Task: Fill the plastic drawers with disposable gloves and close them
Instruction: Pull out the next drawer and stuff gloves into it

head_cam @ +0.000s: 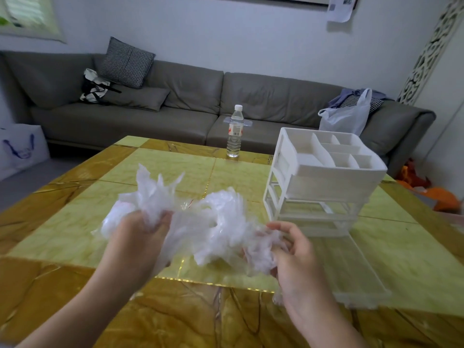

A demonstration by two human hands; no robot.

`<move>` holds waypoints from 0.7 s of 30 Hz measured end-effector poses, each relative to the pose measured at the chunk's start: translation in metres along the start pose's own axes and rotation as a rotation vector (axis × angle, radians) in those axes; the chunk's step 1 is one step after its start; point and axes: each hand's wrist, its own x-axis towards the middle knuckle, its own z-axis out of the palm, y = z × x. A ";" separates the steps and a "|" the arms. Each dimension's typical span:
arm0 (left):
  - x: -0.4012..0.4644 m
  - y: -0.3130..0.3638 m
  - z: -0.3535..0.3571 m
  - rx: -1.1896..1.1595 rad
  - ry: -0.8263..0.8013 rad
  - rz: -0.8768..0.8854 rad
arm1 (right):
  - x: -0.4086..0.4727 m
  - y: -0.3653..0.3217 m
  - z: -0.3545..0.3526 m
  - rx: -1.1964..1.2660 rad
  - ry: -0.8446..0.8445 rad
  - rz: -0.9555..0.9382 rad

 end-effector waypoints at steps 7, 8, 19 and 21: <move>-0.004 0.014 0.002 0.229 -0.110 -0.285 | 0.005 -0.010 -0.008 0.007 0.129 -0.010; -0.004 0.016 -0.002 0.252 -0.096 -0.301 | 0.005 -0.011 -0.008 0.022 0.122 -0.002; -0.011 0.026 -0.014 0.515 0.387 0.405 | 0.000 -0.019 -0.008 0.346 -0.056 0.027; -0.025 0.034 -0.003 0.403 0.142 0.448 | -0.006 -0.014 -0.002 0.261 -0.064 -0.001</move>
